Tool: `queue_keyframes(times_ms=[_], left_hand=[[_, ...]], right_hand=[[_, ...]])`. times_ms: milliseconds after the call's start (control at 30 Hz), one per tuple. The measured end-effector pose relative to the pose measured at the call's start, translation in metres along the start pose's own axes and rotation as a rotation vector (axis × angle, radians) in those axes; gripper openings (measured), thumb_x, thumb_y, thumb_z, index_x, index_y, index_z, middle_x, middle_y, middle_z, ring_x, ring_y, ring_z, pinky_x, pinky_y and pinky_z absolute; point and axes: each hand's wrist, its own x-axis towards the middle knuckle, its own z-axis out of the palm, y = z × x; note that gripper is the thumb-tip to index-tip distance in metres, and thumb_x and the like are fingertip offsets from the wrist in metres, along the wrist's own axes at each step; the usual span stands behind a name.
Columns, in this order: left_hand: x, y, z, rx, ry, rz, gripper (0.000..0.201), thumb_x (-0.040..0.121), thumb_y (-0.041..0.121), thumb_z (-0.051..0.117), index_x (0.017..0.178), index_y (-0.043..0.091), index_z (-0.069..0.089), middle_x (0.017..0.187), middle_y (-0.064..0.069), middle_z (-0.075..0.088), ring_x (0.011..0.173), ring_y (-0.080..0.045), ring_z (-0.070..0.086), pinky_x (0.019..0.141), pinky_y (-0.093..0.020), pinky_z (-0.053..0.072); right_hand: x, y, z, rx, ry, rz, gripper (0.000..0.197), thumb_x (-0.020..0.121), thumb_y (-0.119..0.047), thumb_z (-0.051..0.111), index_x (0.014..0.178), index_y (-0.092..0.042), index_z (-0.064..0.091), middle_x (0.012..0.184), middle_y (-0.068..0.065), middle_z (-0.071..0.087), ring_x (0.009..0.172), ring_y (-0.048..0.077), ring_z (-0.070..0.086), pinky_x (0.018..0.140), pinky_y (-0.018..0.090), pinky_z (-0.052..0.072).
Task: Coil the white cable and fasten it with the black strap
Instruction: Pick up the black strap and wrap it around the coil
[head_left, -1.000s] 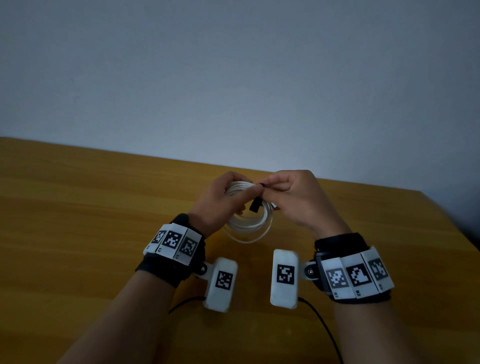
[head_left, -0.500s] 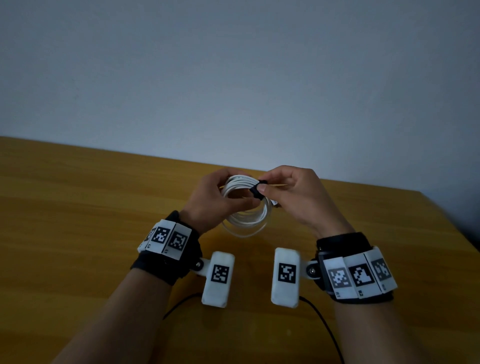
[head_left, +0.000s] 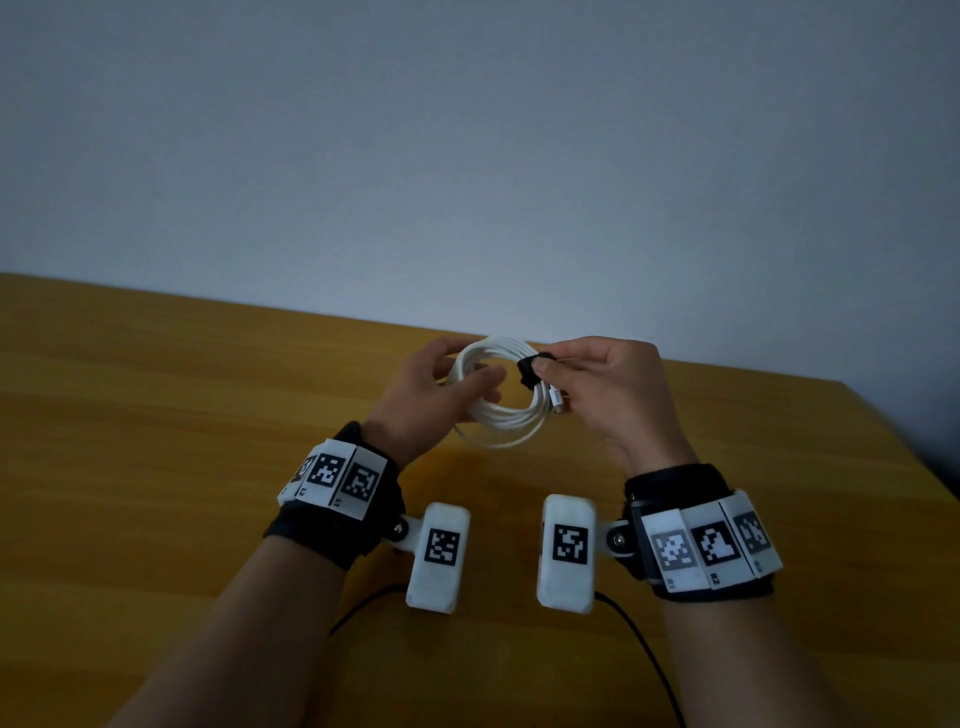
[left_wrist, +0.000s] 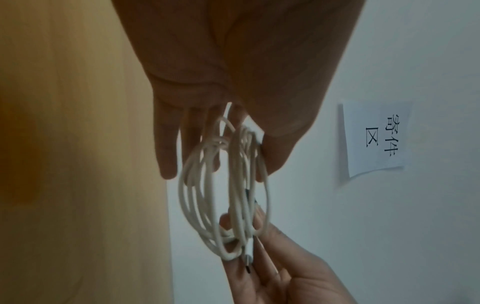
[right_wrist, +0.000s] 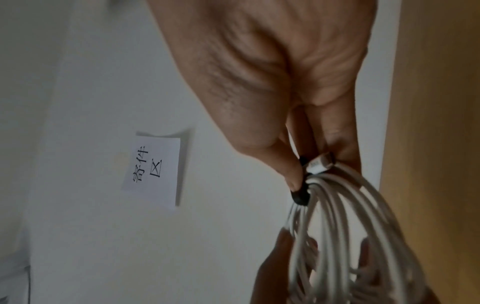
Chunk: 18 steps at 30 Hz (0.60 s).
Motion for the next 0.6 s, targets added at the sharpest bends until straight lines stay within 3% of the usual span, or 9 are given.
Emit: queue_keyframes(times_ms=[100, 267, 367, 467, 533, 600], left_hand=[[0.002, 0.000, -0.001, -0.041, -0.004, -0.091, 0.043, 0.091, 0.027, 0.067, 0.131, 0.015, 0.056, 0.108, -0.012, 0.071, 0.095, -0.024, 0.072, 0.077, -0.050, 0.061], [0.004, -0.008, -0.002, 0.079, 0.025, -0.113, 0.043, 0.092, 0.022, 0.067, 0.131, 0.011, 0.055, 0.121, -0.012, 0.064, 0.099, -0.022, 0.068, 0.079, -0.040, 0.061], [0.004, -0.011, -0.002, 0.230, 0.000, -0.098, 0.043, 0.091, 0.024, 0.068, 0.130, 0.014, 0.056, 0.121, -0.003, 0.063, 0.106, -0.017, 0.064, 0.087, -0.034, 0.056], [0.004, -0.012, -0.002, 0.268, -0.051, -0.076, 0.041, 0.091, 0.020, 0.068, 0.130, 0.015, 0.057, 0.118, -0.002, 0.065, 0.105, -0.013, 0.064, 0.086, -0.028, 0.055], [0.004, -0.013, -0.003, 0.323, -0.062, -0.058, 0.038, 0.090, 0.020, 0.068, 0.127, 0.016, 0.061, 0.121, -0.002, 0.065, 0.106, -0.013, 0.064, 0.088, -0.032, 0.057], [0.005, -0.014, -0.003, 0.366, -0.065, -0.060, 0.036, 0.091, 0.023, 0.068, 0.126, 0.017, 0.063, 0.124, -0.001, 0.064, 0.109, -0.014, 0.063, 0.091, -0.037, 0.056]], right_hand=[[0.004, 0.006, 0.000, 0.034, 0.038, 0.069, 0.008, 0.081, -0.019, 0.086, 0.087, -0.021, 0.080, 0.082, -0.001, 0.081, 0.081, 0.022, 0.079, 0.078, 0.050, 0.065], [0.007, 0.023, 0.003, -0.036, -0.021, 0.153, 0.011, 0.085, -0.017, 0.083, 0.088, -0.018, 0.073, 0.088, 0.009, 0.080, 0.079, 0.026, 0.078, 0.072, 0.050, 0.066], [0.005, 0.027, 0.003, -0.171, -0.047, 0.171, 0.015, 0.088, -0.019, 0.080, 0.081, -0.025, 0.068, 0.087, 0.005, 0.078, 0.077, 0.024, 0.078, 0.074, 0.047, 0.066], [0.004, 0.026, 0.001, -0.279, -0.068, 0.170, 0.019, 0.090, -0.025, 0.078, 0.077, -0.031, 0.065, 0.085, 0.001, 0.075, 0.080, 0.023, 0.076, 0.080, 0.048, 0.064], [0.001, 0.023, -0.002, -0.332, -0.105, 0.186, 0.019, 0.092, -0.029, 0.076, 0.076, -0.029, 0.065, 0.083, 0.002, 0.073, 0.082, 0.026, 0.076, 0.083, 0.049, 0.063], [-0.001, 0.021, -0.002, -0.402, -0.153, 0.203, 0.019, 0.094, -0.034, 0.072, 0.082, -0.019, 0.072, 0.085, 0.008, 0.075, 0.084, 0.030, 0.076, 0.087, 0.051, 0.061]])
